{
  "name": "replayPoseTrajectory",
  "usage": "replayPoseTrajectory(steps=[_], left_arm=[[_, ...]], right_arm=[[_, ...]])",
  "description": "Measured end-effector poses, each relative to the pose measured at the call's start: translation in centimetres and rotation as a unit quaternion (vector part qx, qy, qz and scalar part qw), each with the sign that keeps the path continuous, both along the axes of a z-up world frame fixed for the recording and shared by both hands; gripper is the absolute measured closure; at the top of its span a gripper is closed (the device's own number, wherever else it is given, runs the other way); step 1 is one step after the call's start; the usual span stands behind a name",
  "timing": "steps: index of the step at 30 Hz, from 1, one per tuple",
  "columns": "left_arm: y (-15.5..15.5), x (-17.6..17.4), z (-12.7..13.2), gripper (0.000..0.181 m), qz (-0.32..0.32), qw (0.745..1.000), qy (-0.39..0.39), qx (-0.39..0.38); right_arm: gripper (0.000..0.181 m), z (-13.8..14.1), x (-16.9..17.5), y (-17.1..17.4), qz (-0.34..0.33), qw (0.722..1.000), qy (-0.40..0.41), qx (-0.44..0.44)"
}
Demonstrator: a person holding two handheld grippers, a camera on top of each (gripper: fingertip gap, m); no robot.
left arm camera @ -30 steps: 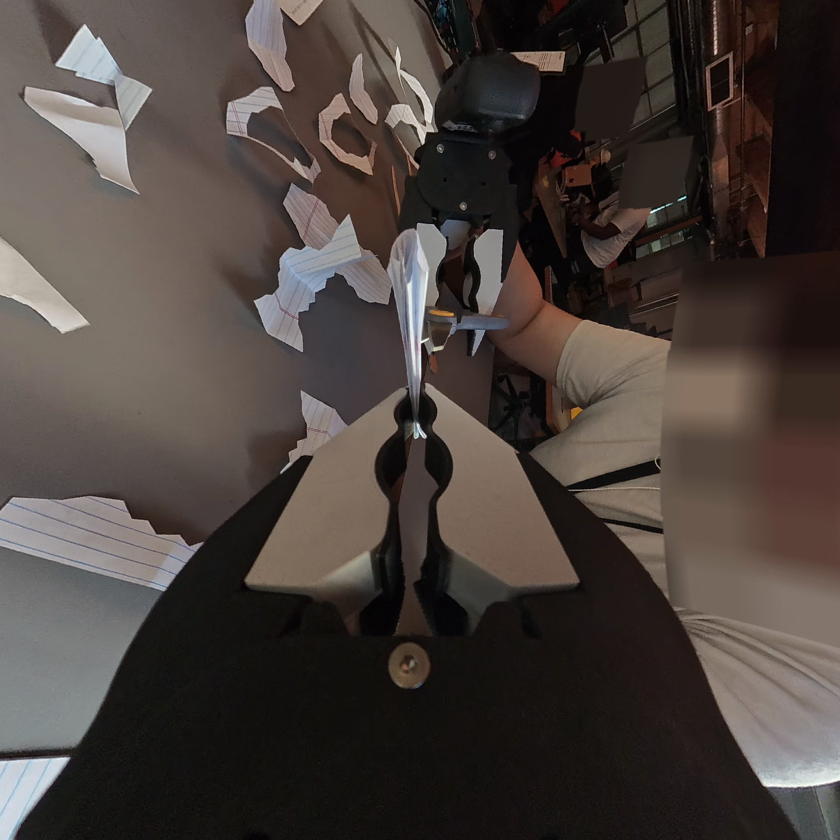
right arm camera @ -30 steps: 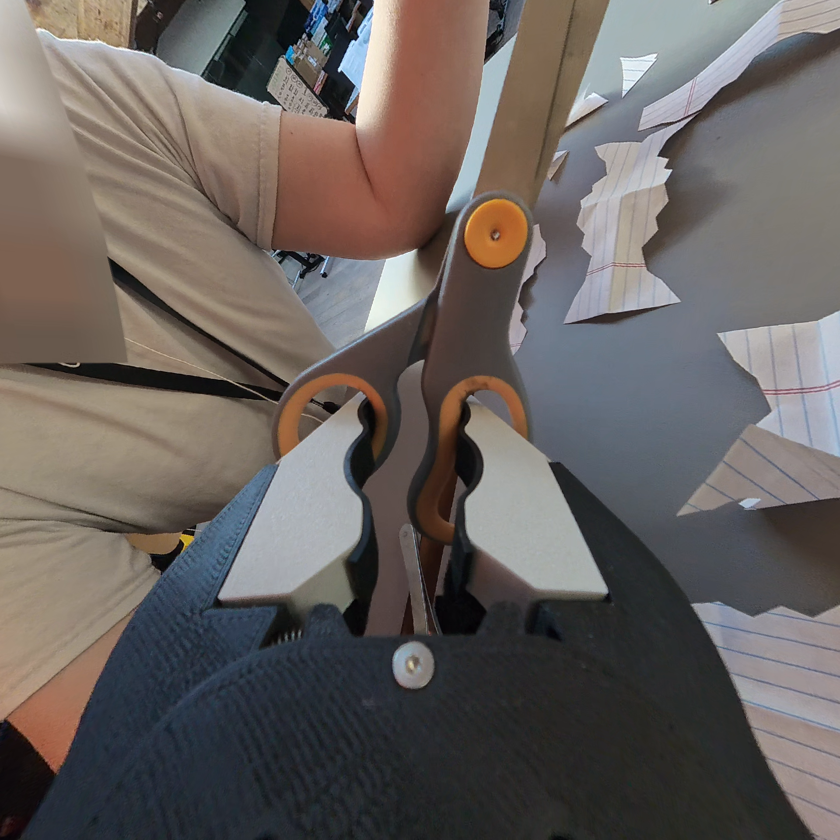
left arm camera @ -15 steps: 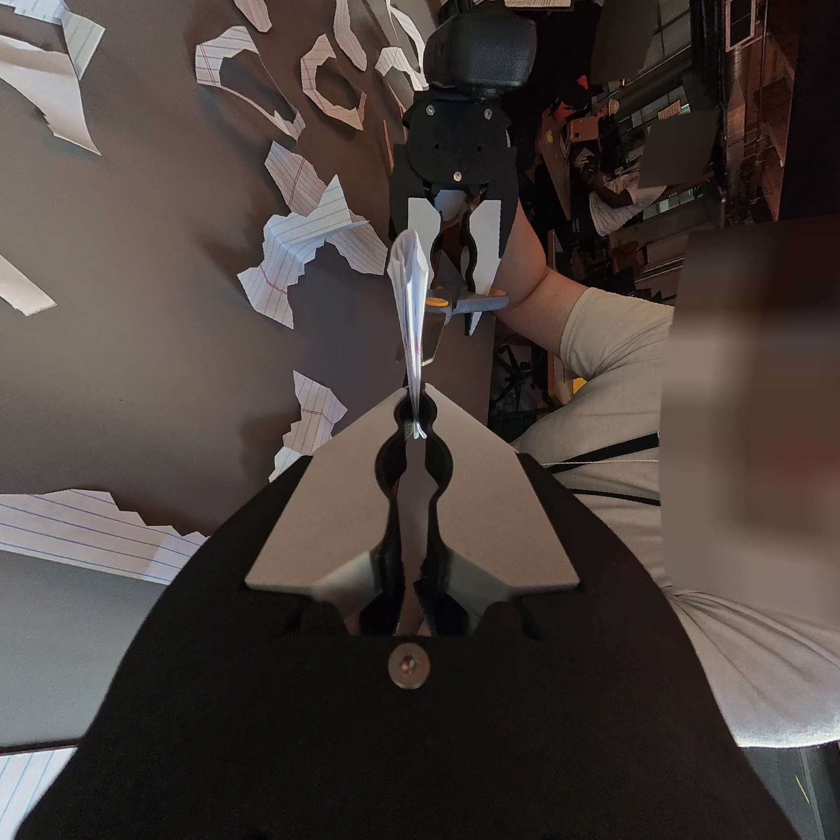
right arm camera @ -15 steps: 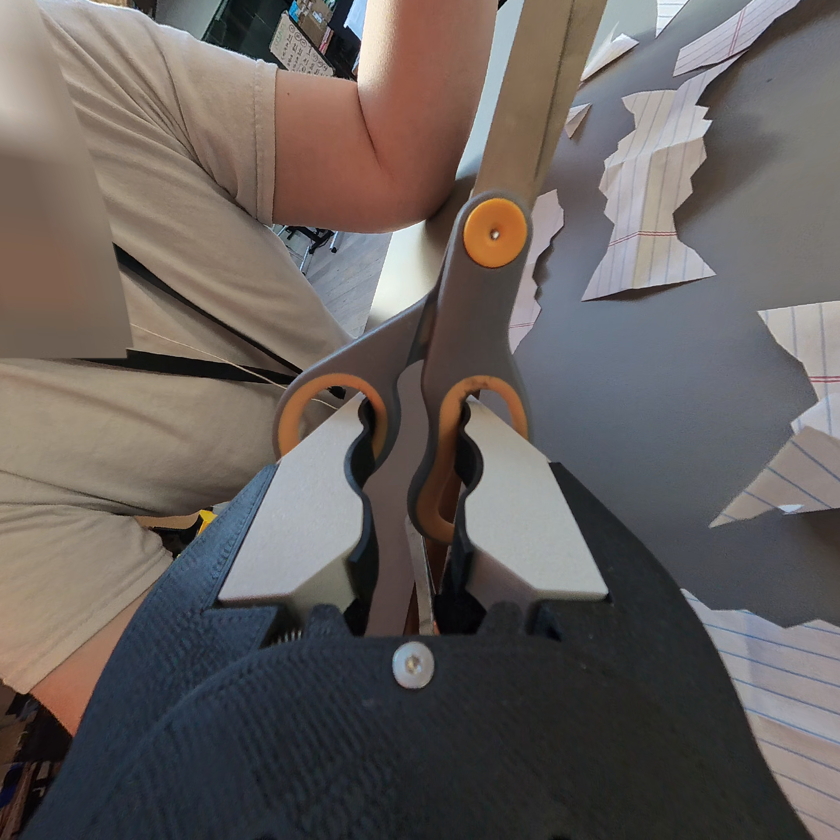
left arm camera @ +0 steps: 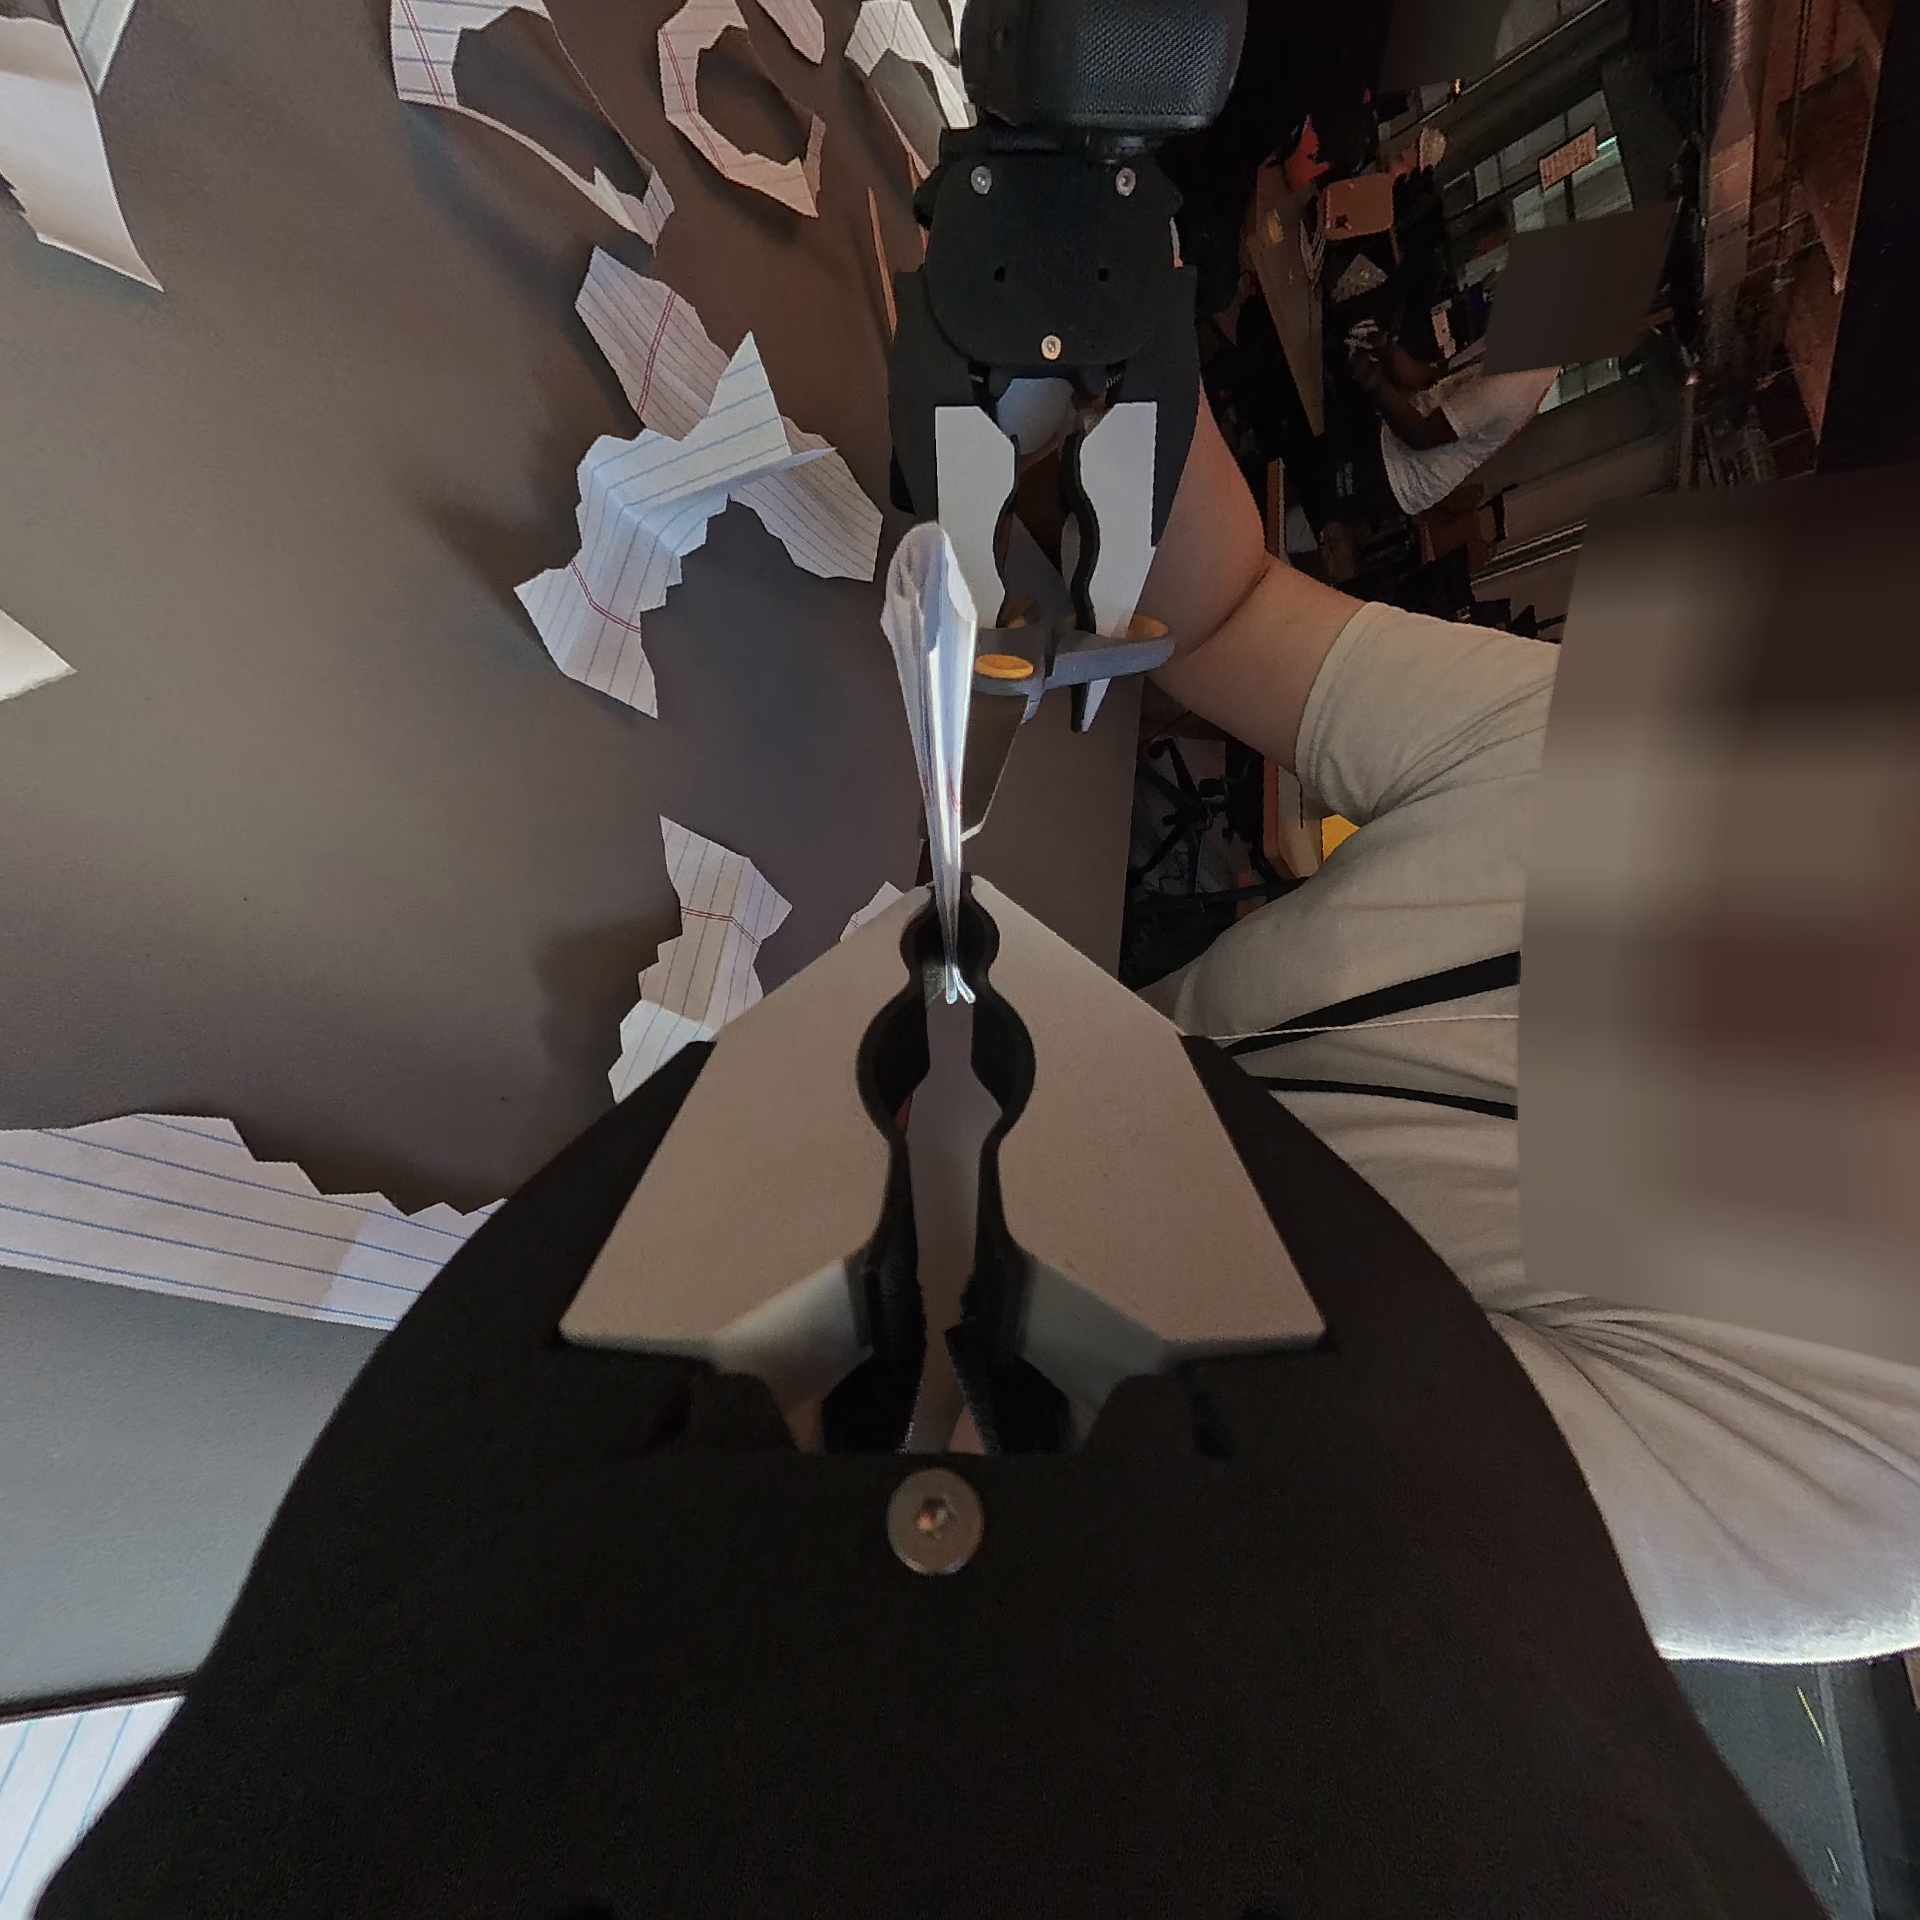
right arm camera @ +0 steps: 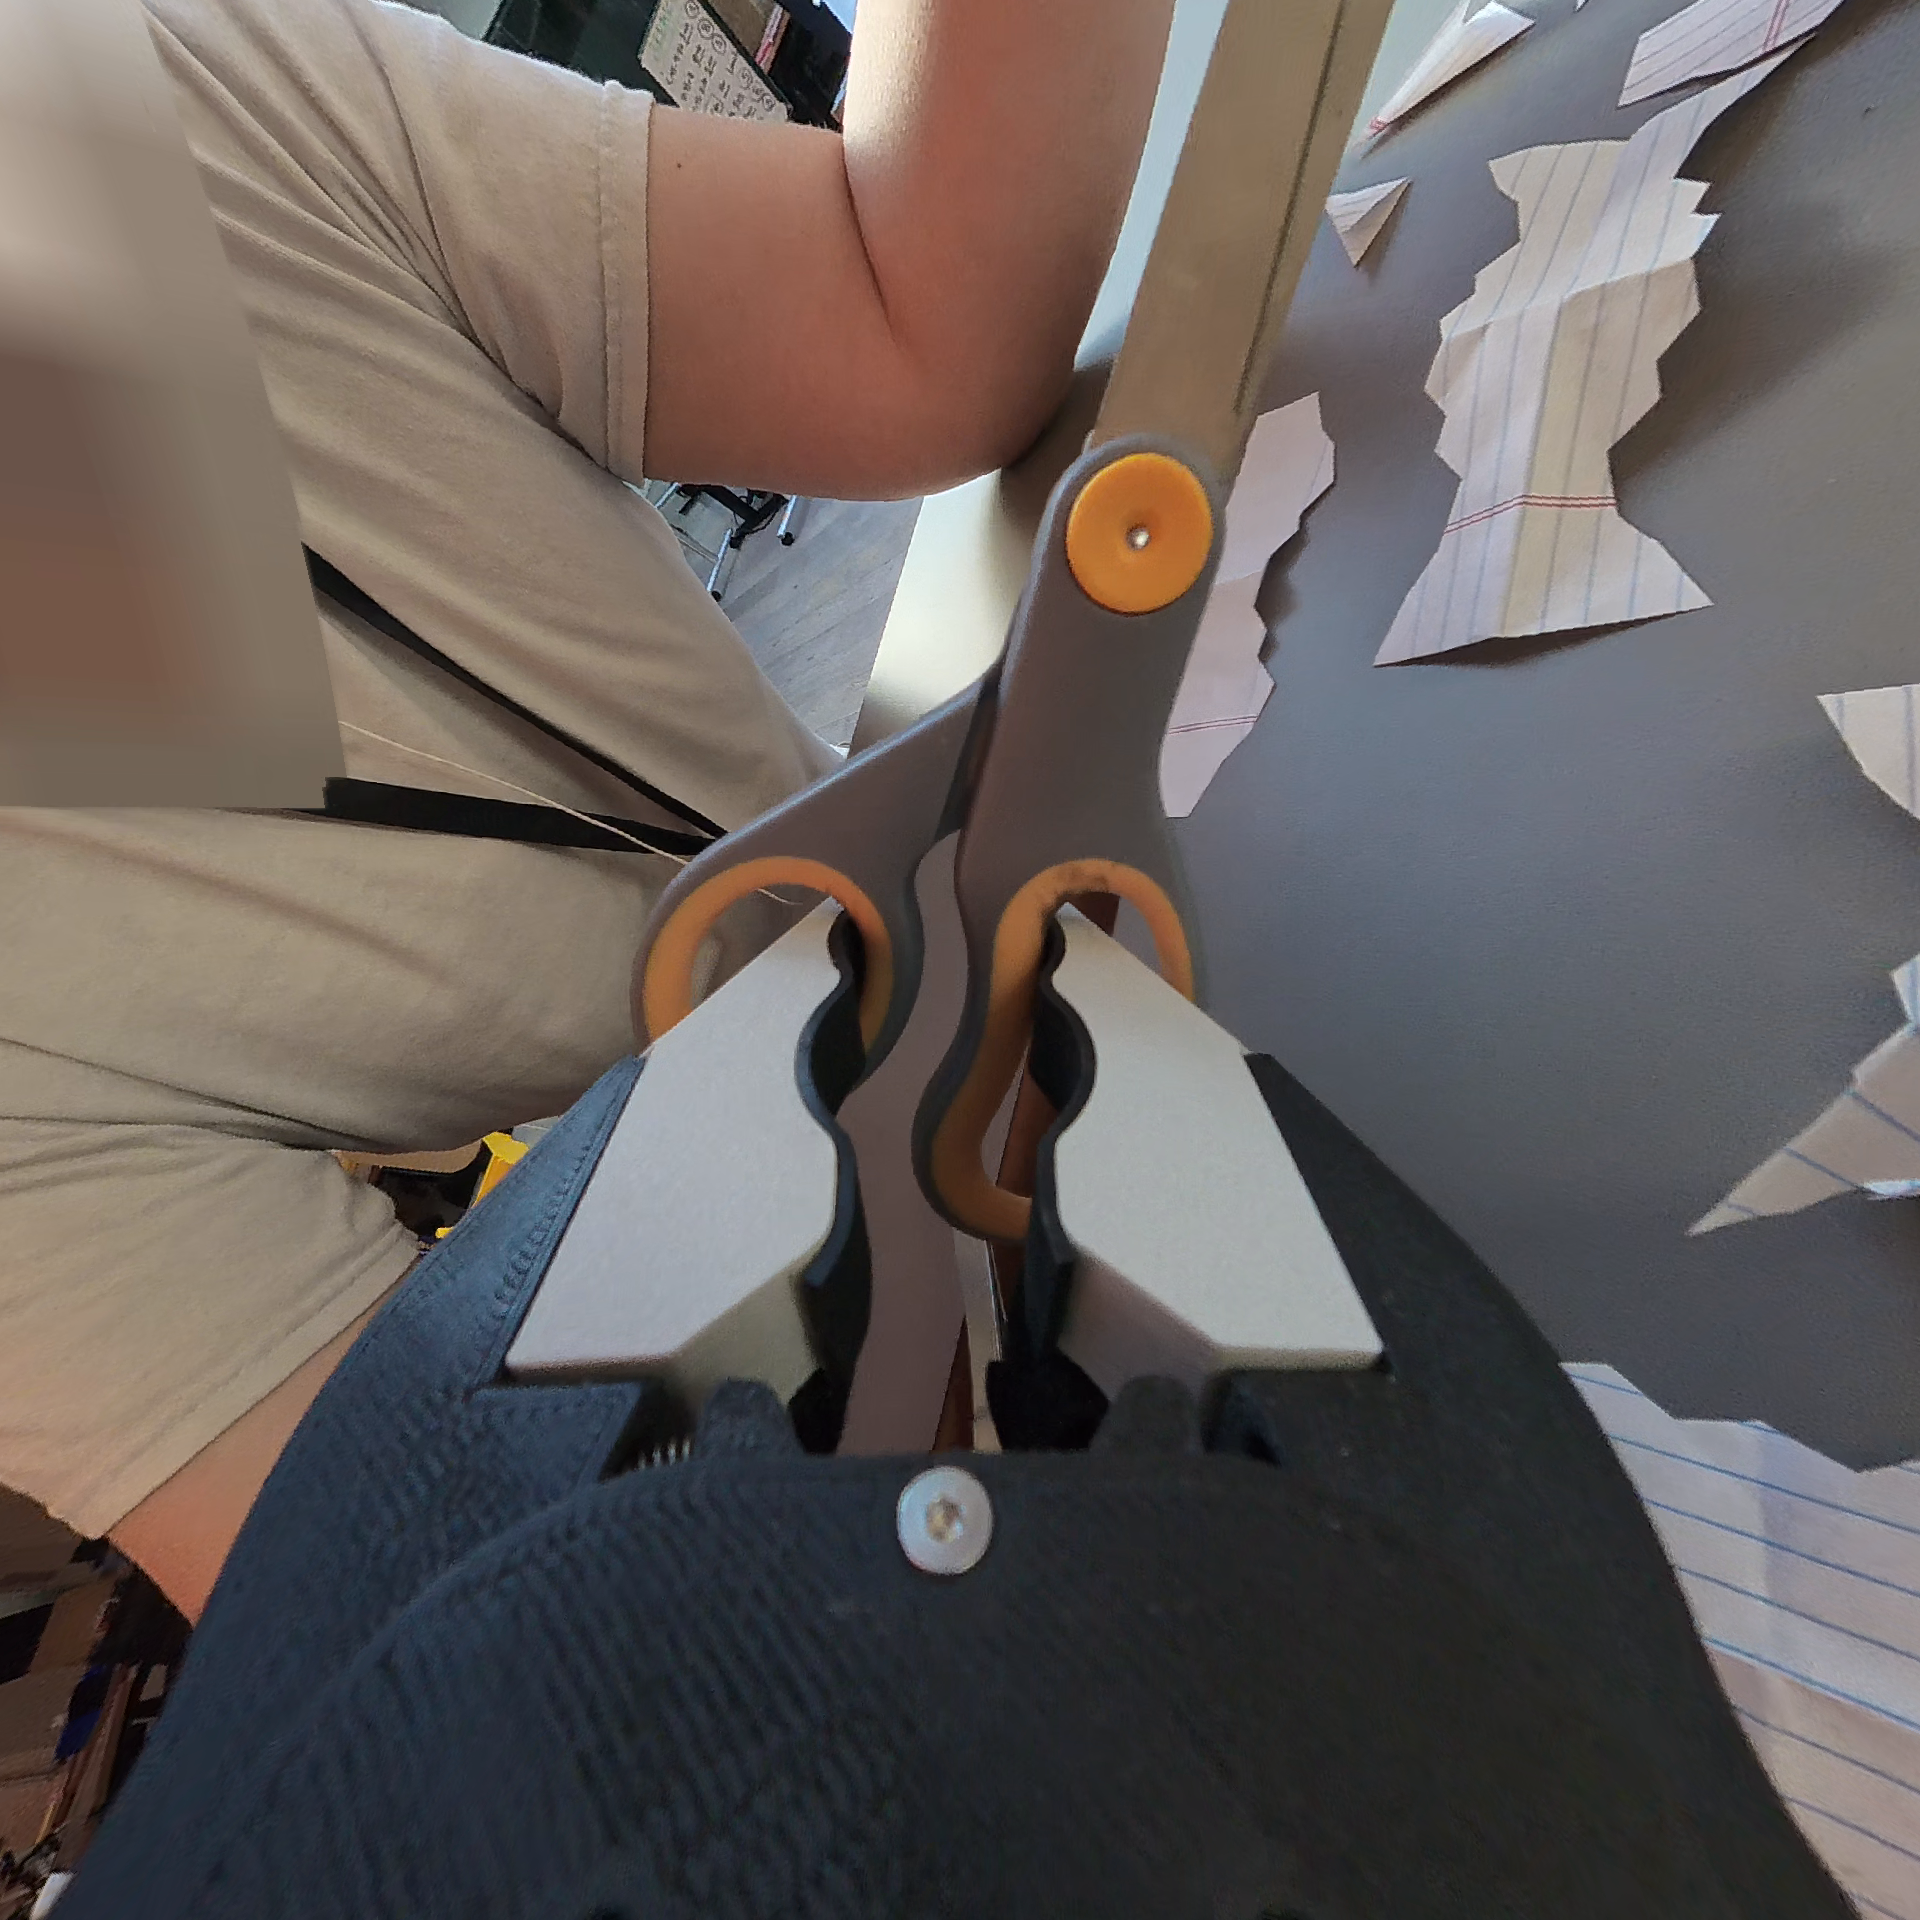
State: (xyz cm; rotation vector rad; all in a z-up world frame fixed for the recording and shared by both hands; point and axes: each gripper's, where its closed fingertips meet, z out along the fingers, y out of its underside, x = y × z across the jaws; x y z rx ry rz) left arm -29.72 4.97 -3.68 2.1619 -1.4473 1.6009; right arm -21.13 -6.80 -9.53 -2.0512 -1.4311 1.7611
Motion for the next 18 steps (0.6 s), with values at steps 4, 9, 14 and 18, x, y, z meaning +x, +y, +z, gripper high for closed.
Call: replayPoseTrajectory(steps=[4, 9, 14, 18], left_arm=[[-0.5, -0.1, -0.1, 0.181, -0.015, 1.0, 0.003, 0.001], [-0.1, -0.4, 0.6, 0.181, -0.001, 1.0, -0.017, 0.004], [-0.4, -0.9, 0.5, 0.181, -0.013, 1.0, -0.015, 0.01], [-1.3, -0.8, 0.0, 0.181, -0.042, 0.999, -0.003, 0.012]], right_arm=[[0.156, -0.2, 0.1, -0.3, 0.014, 1.0, -0.004, 0.022], [0.158, -0.3, -0.6, 0.4, -0.009, 0.999, 0.006, 0.05], [0.159, -0.8, -1.3, 0.1, -0.014, 0.999, 0.009, 0.042], [0.158, -1.3, -1.3, -0.9, -0.019, 0.999, 0.006, 0.032]])
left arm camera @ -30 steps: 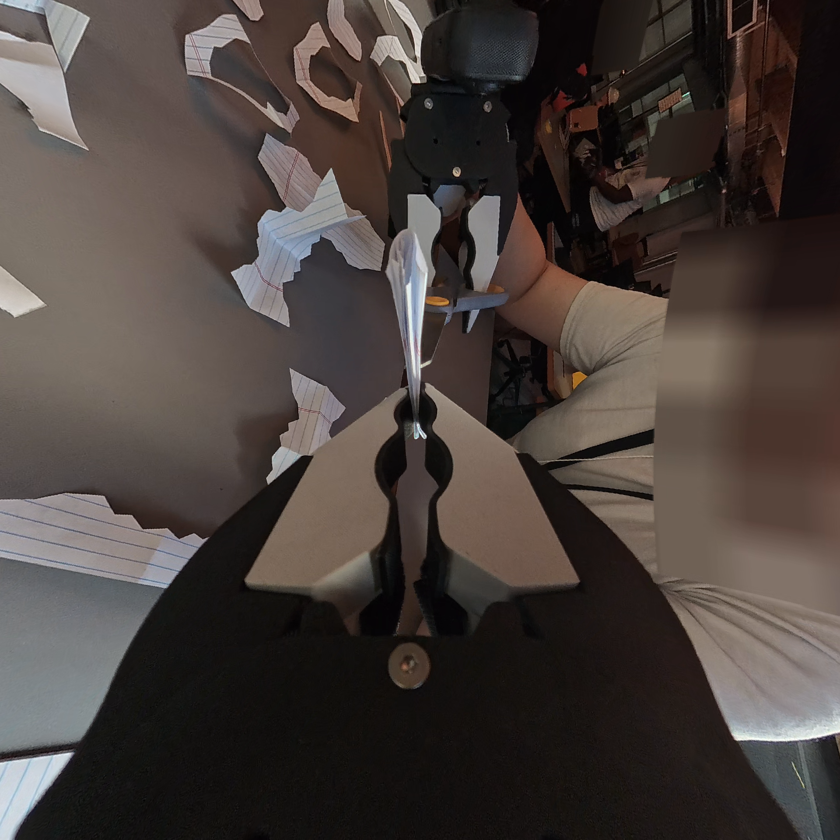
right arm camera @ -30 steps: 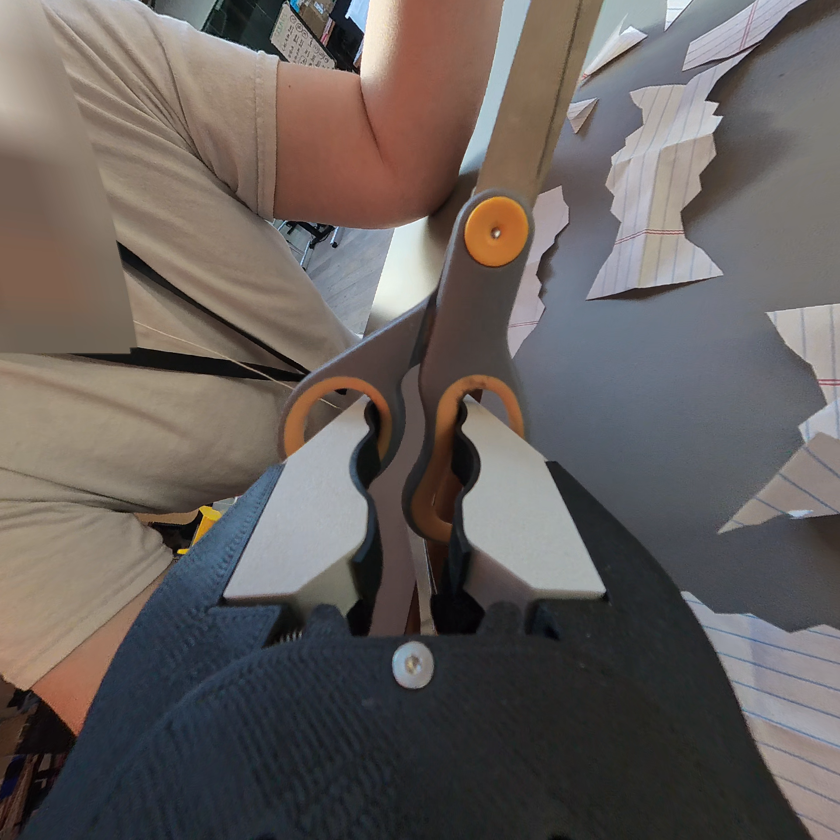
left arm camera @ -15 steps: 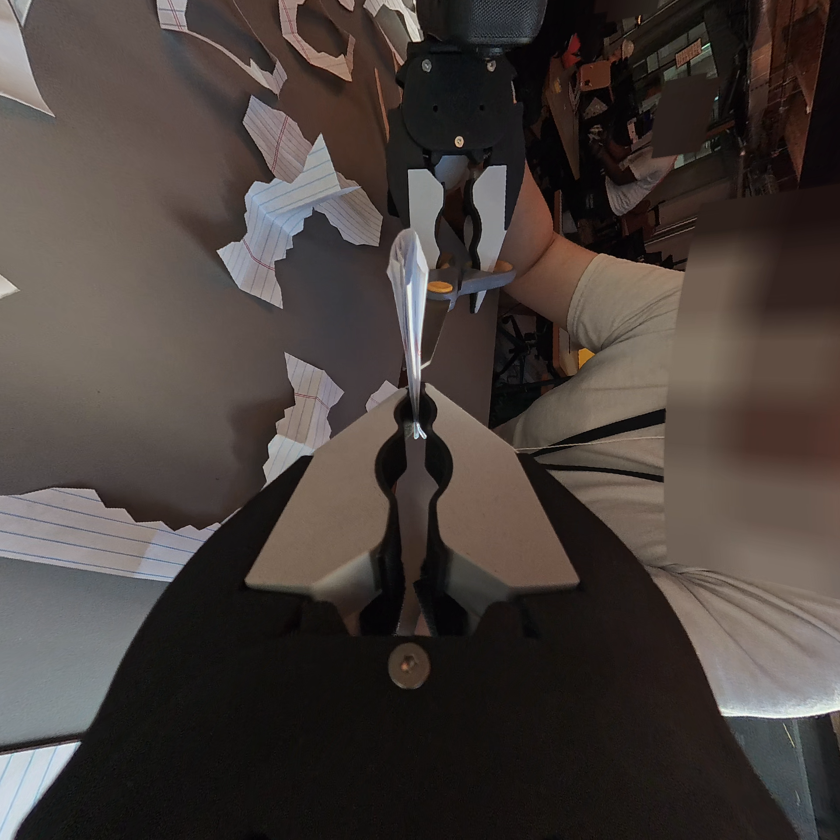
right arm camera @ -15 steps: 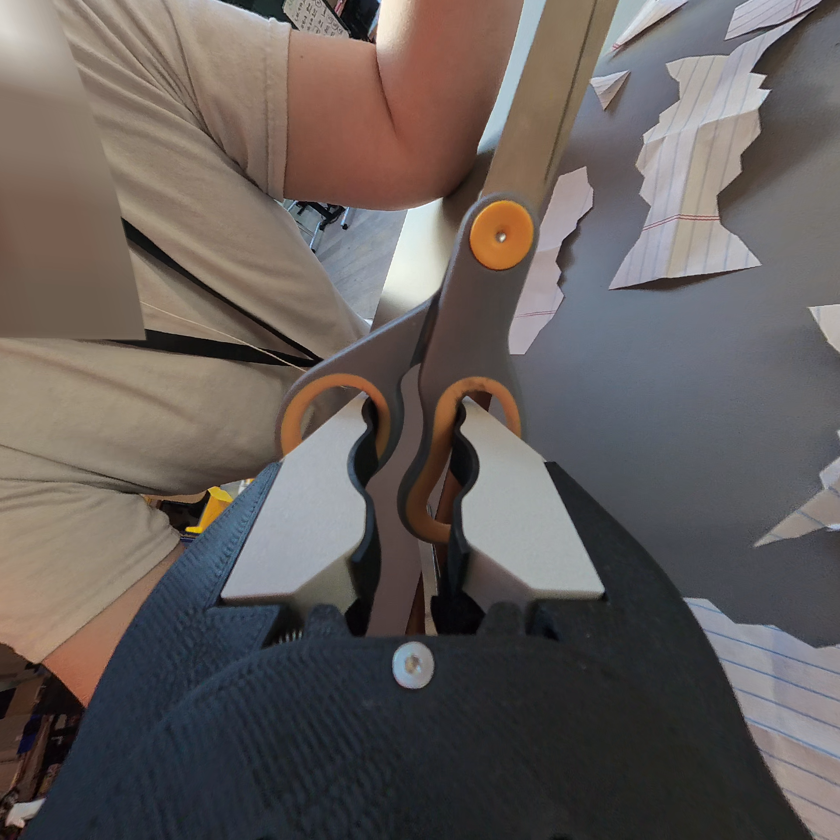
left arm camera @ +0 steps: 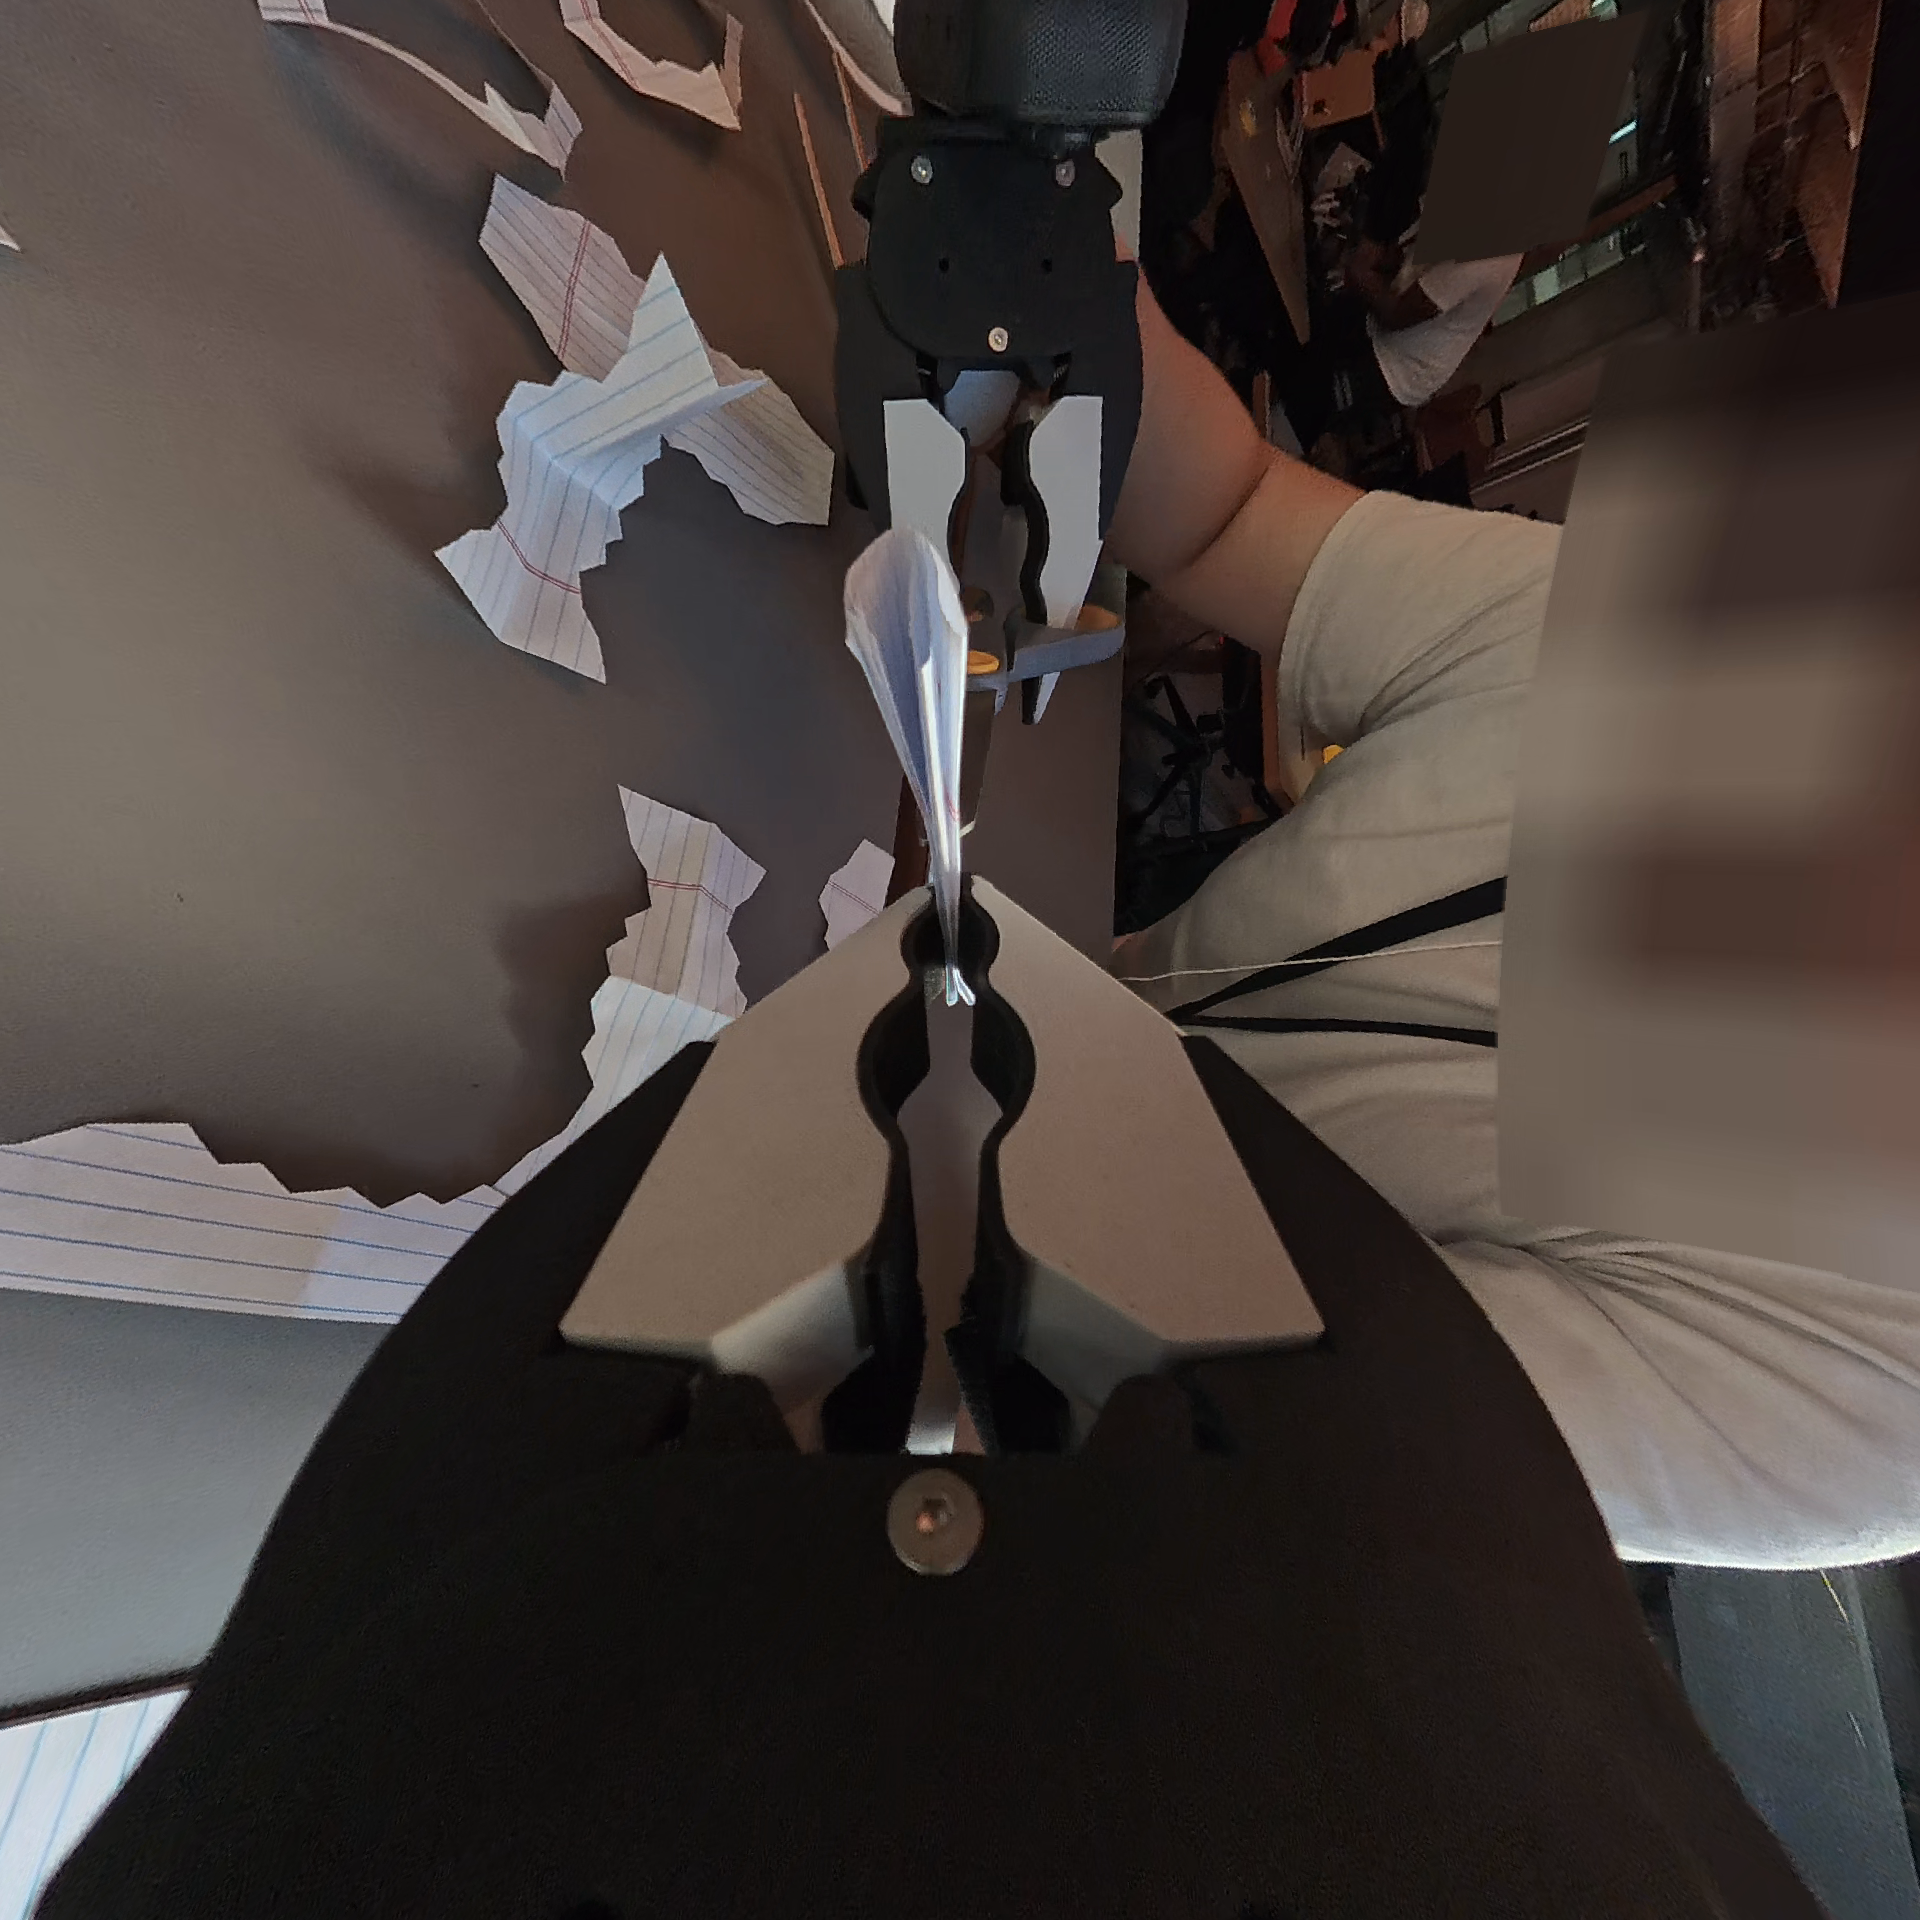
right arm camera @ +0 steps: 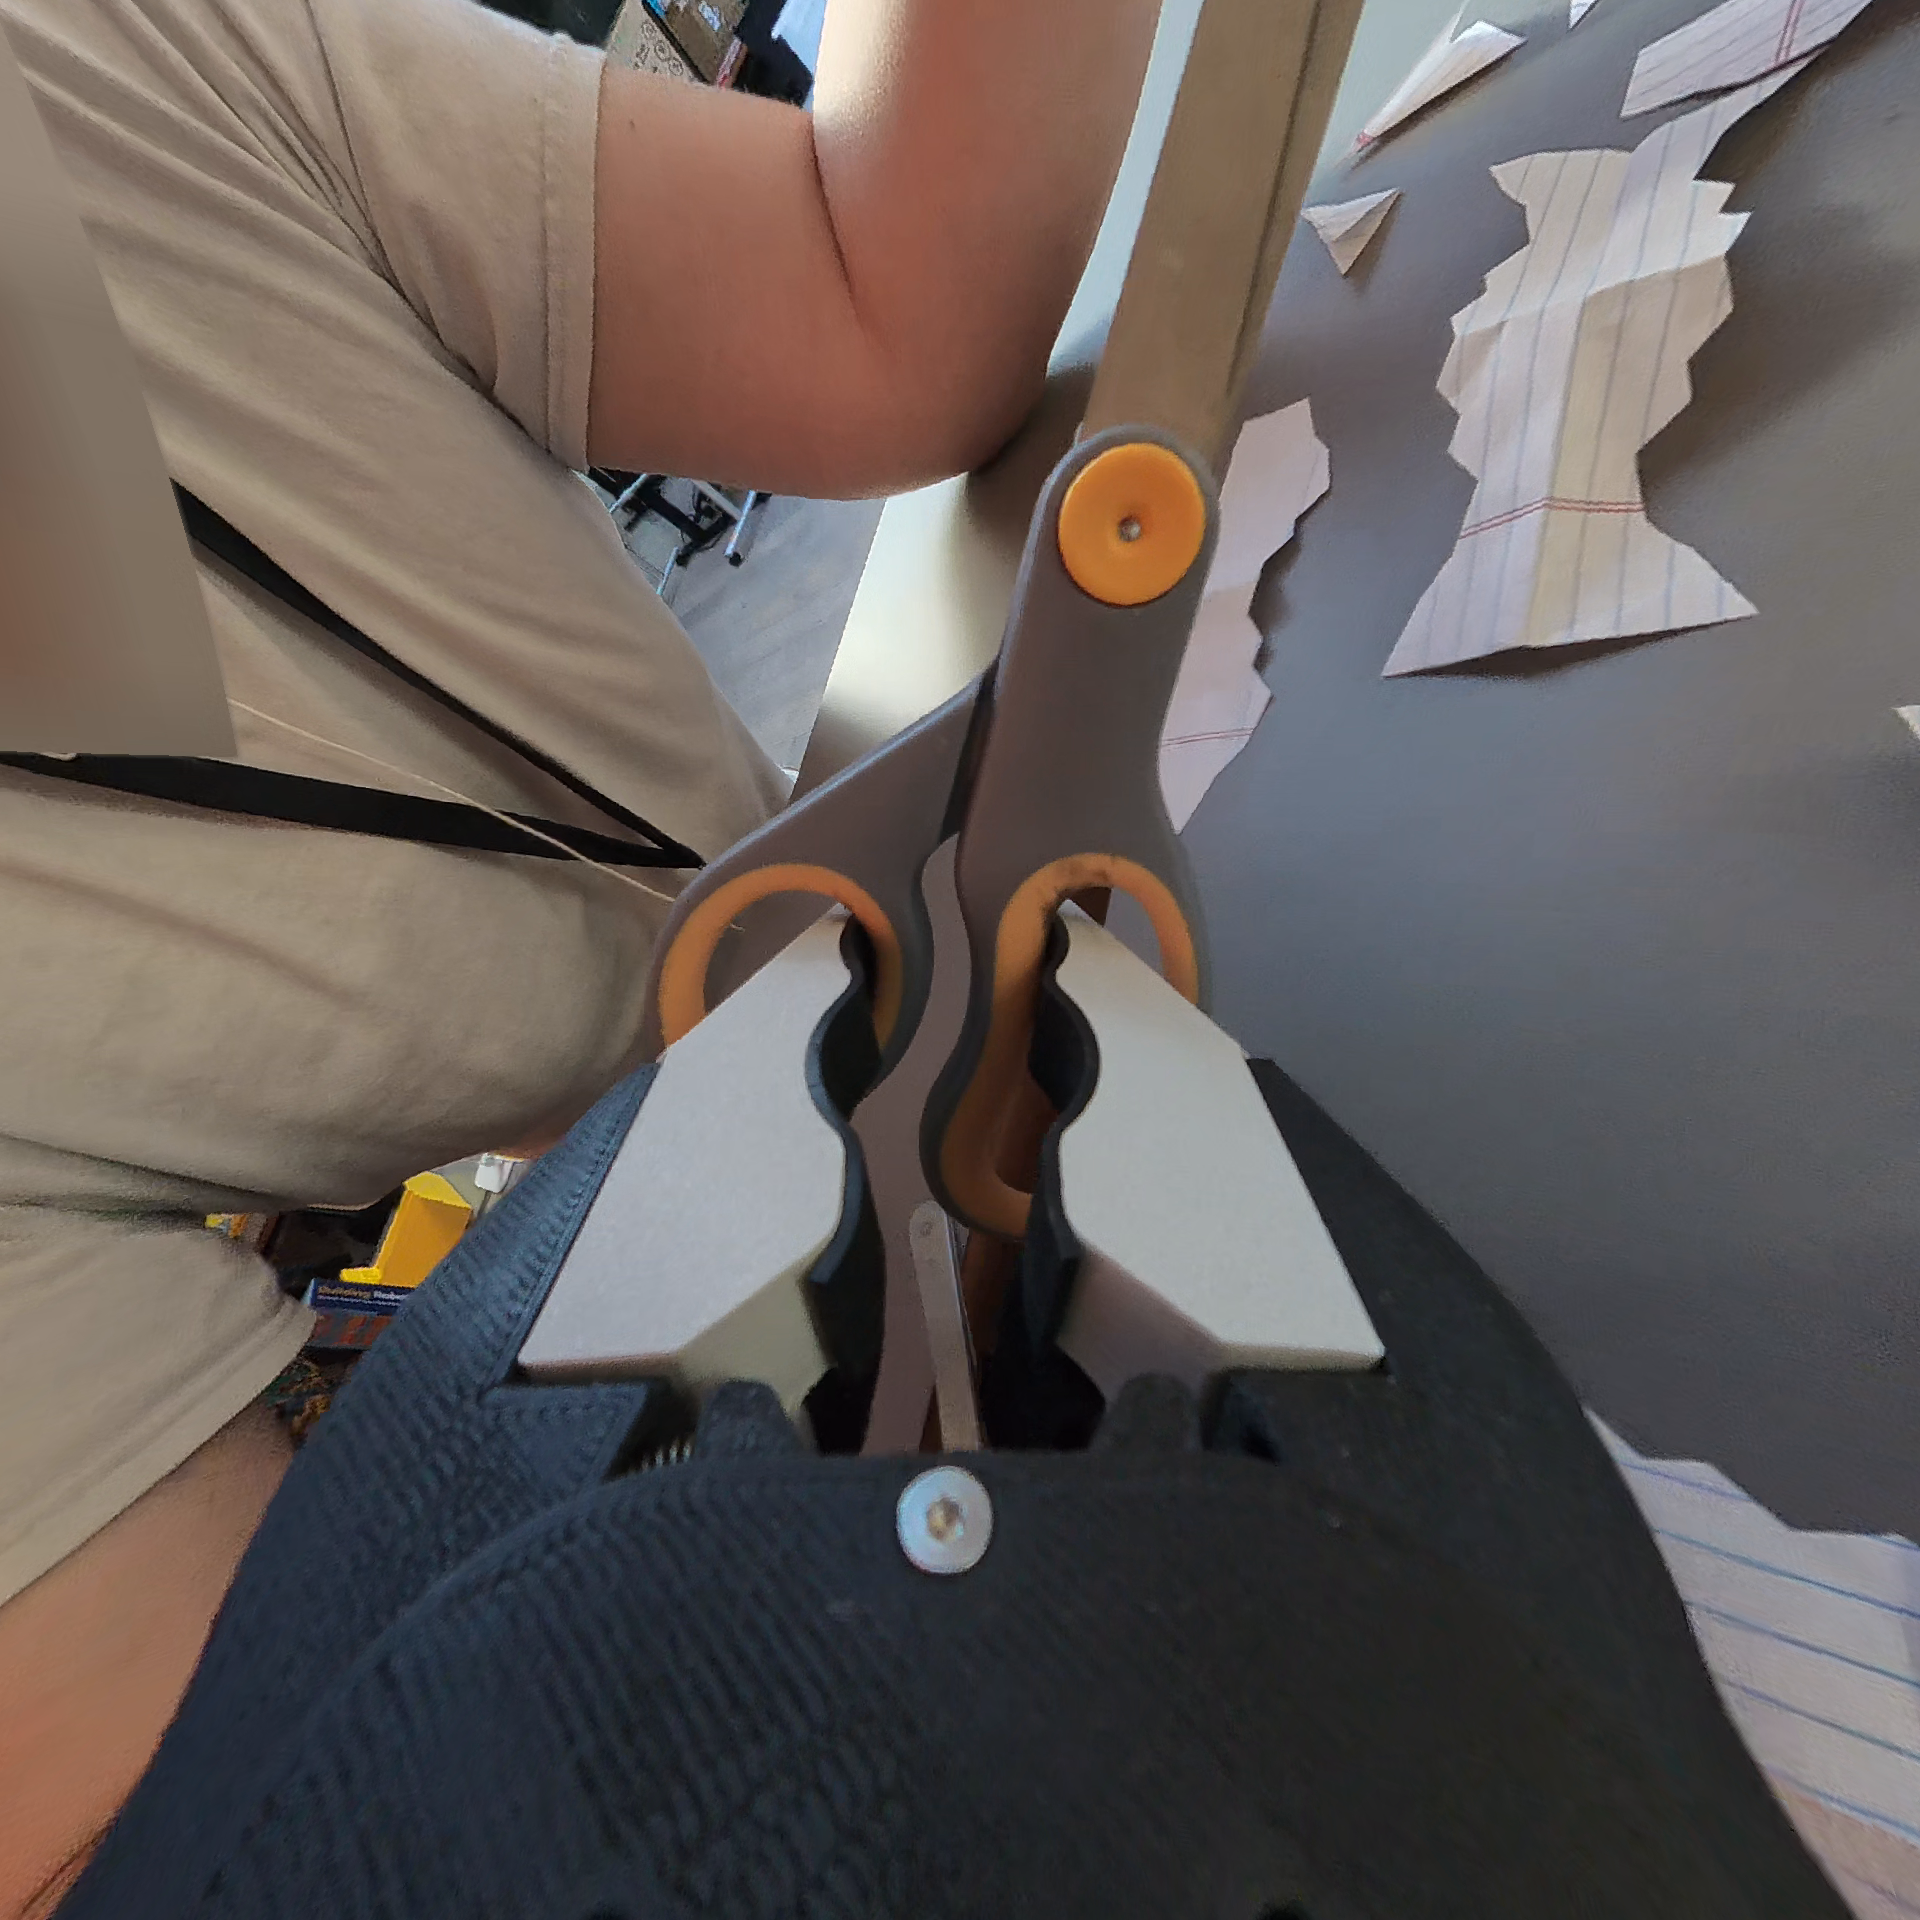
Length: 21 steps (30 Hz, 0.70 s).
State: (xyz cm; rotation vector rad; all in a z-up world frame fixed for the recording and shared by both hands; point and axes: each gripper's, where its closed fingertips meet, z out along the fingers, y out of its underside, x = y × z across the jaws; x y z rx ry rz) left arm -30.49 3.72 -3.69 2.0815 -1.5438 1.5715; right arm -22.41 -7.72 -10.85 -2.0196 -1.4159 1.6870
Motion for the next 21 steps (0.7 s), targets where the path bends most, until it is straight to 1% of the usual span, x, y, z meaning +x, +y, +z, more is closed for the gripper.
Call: replayPoseTrajectory(steps=[4, 8, 10, 13, 14, 15, 16, 17, 19, 21], left_arm=[[-1.0, 0.4, -0.6, 0.181, -0.031, 0.999, 0.016, -0.006], [-0.8, 1.0, -0.7, 0.181, -0.028, 0.999, 0.016, -0.005], [-1.1, 1.1, -1.0, 0.181, -0.041, 0.999, 0.02, -0.006], [-1.8, 1.2, -0.9, 0.181, -0.065, 0.998, 0.012, -0.008], [-2.0, 1.3, -0.7, 0.181, -0.073, 0.997, 0.007, -0.01], [-2.2, 1.4, -0.5, 0.181, -0.077, 0.997, -0.002, -0.013], [-2.2, 1.6, -0.1, 0.181, -0.079, 0.997, -0.014, -0.014], [-2.4, 1.6, 0.0, 0.181, -0.085, 0.996, -0.02, -0.015], [-2.6, 1.7, 0.0, 0.181, -0.092, 0.996, -0.018, -0.013], [-2.6, 1.9, 0.2, 0.181, -0.095, 0.995, -0.024, -0.016]], right_arm=[[0.159, -0.4, 0.5, -1.3, -0.005, 1.0, -0.025, 0.012], [0.159, -0.7, 0.2, -1.4, -0.052, 0.998, -0.024, 0.006], [0.159, -1.1, 0.2, -1.7, -0.055, 0.998, -0.025, 0.01], [0.158, -0.8, 0.4, -2.6, -0.035, 0.999, -0.004, -0.004], [0.158, 0.0, 0.4, -3.2, -0.016, 0.999, 0.021, -0.027], [0.158, 0.4, 0.4, -3.5, -0.01, 0.999, 0.041, -0.029], [0.157, 0.2, 0.4, -3.2, -0.021, 0.999, 0.046, -0.006], [0.157, 0.2, 0.4, -3.3, -0.022, 0.999, 0.047, -0.002], [0.156, 0.6, 0.4, -3.8, -0.01, 0.999, 0.052, -0.01], [0.156, 0.4, 0.5, -3.6, -0.017, 0.999, 0.046, -0.004]])
